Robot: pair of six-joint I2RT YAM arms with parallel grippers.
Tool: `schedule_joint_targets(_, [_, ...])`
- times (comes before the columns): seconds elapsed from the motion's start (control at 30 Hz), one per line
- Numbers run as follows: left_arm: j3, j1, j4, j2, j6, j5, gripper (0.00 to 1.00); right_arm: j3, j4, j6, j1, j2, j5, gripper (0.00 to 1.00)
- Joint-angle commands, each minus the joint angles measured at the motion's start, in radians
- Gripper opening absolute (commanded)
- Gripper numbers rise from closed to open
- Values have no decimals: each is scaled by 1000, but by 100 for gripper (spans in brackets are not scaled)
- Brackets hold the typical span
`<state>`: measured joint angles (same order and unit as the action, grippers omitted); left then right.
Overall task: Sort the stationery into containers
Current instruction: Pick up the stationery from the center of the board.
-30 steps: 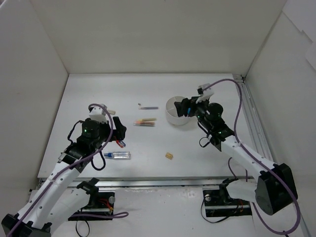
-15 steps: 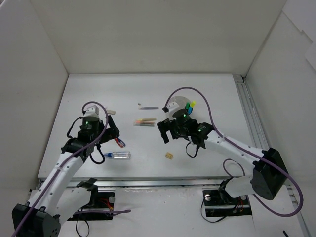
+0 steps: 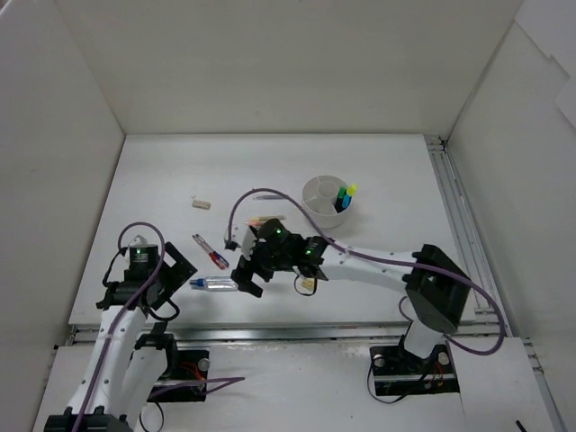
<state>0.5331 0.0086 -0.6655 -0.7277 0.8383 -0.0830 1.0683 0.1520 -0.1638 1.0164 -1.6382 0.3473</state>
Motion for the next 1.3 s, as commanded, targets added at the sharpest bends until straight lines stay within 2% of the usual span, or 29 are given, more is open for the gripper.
schedule_joint_targets(0.0, [30,34,-65,86,61,29,99,142,69,-106,51,-99,70,98])
schedule_joint_targets(0.17, [36,34,-115,157,85,61,99,217,99,-134,77,-262,-19,97])
schedule_joint_targets(0.33, [48,44,-108,163,81,58,99,272,126,-118,80,-371,-68,90])
schedule_joint_targets(0.4, [59,44,-109,165,76,58,99,278,141,-96,79,-394,-68,79])
schedule_joint_targets(0.43, [61,44,-112,165,74,58,99,260,155,-85,82,-396,-65,68])
schedule_joint_targets(0.47, [61,44,-111,169,71,61,99,246,175,-79,86,-391,-70,61])
schedule_joint_targets(0.5, [61,44,-111,171,68,61,99,234,181,-72,91,-385,-74,47])
schedule_joint_targets(0.6, [57,44,-98,178,61,51,100,168,199,-52,106,-336,-103,27])
schedule_joint_targets(0.77, [44,44,-13,171,10,-30,99,47,264,-40,116,-227,-73,9])
schedule_joint_targets(0.87, [42,44,68,143,-53,-135,99,22,284,-25,116,-184,-61,6])
schedule_joint_targets(0.97, [28,33,139,116,-87,-265,99,-39,380,13,119,-131,-85,3])
schedule_joint_targets(1.13, [-10,-2,231,111,-62,-297,99,-73,466,69,116,-85,-160,0])
schedule_joint_targets(1.27, [-1,-2,245,116,-71,-319,99,-120,520,128,88,-32,-293,0])
